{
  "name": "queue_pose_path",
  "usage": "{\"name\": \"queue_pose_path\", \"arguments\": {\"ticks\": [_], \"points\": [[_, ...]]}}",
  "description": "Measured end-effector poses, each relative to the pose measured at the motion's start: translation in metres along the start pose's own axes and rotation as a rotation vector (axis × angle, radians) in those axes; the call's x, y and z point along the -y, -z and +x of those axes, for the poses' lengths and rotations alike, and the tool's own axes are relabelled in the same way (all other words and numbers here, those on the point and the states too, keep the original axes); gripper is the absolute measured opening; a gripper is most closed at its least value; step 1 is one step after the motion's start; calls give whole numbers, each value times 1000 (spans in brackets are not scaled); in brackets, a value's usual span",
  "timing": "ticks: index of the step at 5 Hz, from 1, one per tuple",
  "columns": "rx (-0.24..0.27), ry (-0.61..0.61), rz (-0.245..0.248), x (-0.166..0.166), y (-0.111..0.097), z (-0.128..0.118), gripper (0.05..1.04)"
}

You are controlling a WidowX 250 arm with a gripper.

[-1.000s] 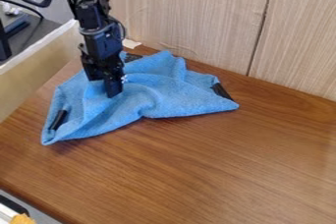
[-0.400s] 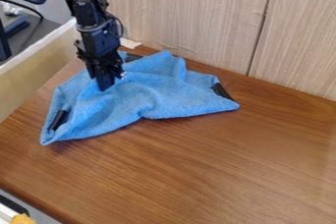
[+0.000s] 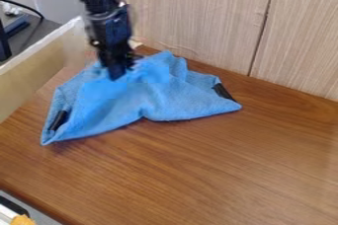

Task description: Unfold the cloth from top to bottom

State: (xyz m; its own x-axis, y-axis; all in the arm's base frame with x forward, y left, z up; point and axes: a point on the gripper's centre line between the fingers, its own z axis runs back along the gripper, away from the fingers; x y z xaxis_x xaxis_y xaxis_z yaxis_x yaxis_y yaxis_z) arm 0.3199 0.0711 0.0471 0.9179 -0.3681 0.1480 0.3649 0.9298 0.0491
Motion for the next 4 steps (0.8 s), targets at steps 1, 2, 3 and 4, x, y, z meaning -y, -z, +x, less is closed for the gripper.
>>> {"name": "queue_pose_path", "arguments": {"ticks": [1, 2, 3, 4], "points": [[42, 77, 31, 29, -21, -5, 68], [50, 156, 36, 62, -26, -17, 68], [44, 216, 39, 83, -21, -37, 68], [33, 298, 29, 106, -14, -60, 68]]}}
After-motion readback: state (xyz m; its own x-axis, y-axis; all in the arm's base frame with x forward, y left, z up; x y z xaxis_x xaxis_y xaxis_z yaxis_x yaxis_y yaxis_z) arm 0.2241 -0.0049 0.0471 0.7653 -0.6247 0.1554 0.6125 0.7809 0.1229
